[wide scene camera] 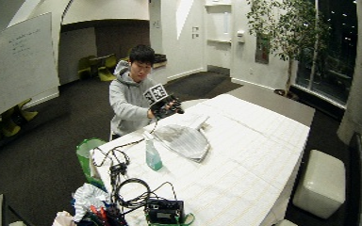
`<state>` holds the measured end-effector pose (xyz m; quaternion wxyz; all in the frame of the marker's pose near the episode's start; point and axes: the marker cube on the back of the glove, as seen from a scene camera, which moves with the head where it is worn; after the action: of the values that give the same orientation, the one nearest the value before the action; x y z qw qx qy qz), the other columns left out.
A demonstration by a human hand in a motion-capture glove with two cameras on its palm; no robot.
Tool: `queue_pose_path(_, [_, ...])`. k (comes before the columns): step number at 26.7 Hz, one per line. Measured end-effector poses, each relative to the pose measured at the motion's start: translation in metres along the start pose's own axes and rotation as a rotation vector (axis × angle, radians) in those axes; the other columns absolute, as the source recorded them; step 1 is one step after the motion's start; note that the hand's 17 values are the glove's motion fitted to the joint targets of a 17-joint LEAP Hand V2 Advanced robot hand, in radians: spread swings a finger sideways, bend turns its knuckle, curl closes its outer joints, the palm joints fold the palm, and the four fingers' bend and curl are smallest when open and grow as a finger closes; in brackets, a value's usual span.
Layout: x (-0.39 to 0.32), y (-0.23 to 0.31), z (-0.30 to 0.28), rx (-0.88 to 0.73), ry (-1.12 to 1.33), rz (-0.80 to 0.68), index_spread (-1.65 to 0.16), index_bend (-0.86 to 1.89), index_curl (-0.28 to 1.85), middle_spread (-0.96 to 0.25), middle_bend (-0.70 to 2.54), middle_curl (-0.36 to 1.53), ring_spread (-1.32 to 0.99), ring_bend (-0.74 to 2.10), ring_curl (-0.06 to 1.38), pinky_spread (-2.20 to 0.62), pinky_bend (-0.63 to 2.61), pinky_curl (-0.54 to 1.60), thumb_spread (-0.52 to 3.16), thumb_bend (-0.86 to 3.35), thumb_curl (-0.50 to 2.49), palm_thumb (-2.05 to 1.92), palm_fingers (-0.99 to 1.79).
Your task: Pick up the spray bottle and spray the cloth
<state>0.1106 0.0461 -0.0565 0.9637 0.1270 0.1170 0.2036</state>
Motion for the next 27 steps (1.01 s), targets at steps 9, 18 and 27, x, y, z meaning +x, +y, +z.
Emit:
queue_pose_path(9, [0.084, 0.009, -0.014, 0.092, -0.018, 0.250, -0.31, 0.11, 0.24, -0.04, 0.23, 0.35, 0.04, 0.30, 0.26, 0.28, 0.35, 0.32, 1.07, 0.02, 0.42, 0.70, 0.32])
queue_pose_path(18, [0.138, 0.030, 0.001, 0.134, -0.264, 0.491, -0.27, 0.06, 0.20, -0.02, 0.26, 0.37, 0.05, 0.38, 0.29, 0.28, 0.39, 0.34, 1.06, -0.01, 0.44, 0.74, 0.31])
queue_pose_path(27, [0.168, 0.035, 0.037, 0.136, -0.425, 0.633, -0.25, 0.08, 0.17, -0.02, 0.29, 0.38, 0.04, 0.43, 0.31, 0.27, 0.43, 0.36, 1.03, -0.03, 0.45, 0.74, 0.28])
